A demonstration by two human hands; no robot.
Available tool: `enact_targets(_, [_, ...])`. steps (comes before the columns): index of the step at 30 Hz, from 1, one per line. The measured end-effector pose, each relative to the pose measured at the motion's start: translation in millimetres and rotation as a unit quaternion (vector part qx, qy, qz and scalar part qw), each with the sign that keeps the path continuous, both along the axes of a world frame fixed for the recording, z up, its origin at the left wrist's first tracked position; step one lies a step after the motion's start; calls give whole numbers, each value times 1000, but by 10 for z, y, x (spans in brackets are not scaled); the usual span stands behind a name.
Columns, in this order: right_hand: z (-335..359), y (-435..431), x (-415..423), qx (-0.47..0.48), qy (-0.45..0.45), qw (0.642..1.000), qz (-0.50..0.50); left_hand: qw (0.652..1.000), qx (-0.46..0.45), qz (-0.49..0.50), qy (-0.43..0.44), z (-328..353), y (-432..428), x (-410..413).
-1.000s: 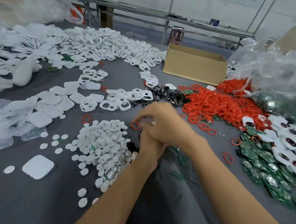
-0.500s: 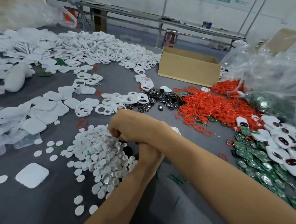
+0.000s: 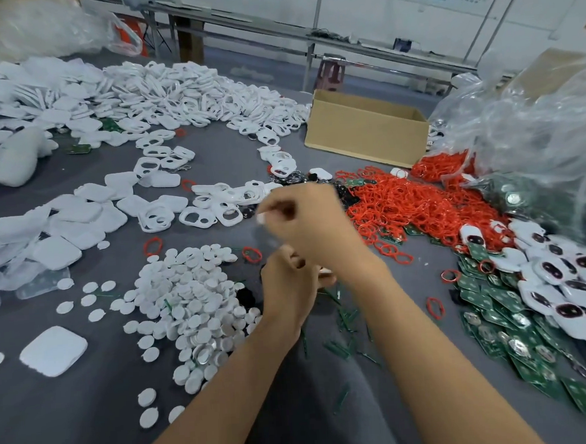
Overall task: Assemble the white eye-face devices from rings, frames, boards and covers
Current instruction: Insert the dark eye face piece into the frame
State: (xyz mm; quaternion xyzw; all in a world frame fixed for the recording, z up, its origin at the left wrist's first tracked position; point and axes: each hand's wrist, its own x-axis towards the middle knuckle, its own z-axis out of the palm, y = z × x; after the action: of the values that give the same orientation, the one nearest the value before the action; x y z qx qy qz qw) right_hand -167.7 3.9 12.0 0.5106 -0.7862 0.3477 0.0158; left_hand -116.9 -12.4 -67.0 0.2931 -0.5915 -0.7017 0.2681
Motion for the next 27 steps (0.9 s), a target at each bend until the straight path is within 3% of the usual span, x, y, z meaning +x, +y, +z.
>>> enact_targets(3, [-26, 429, -216, -55, -40, 995, -67, 997, 68, -9, 36, 8, -32, -20])
enact_targets(7, [-161, 715, -390, 37, -38, 994, -99, 995, 91, 8, 44, -2, -37, -5])
enact_targets(11, [-204, 731, -438, 86, -33, 991, -98, 994, 92, 10, 50, 11, -32, 6])
enact_targets(15, [-226, 689, -388, 117, 27, 987, -107, 996, 76, -7, 50, 17, -26, 10])
enact_targets(27, [-240, 660, -392, 115, 32, 985, -125, 997, 60, -7, 39, 20, -7, 4])
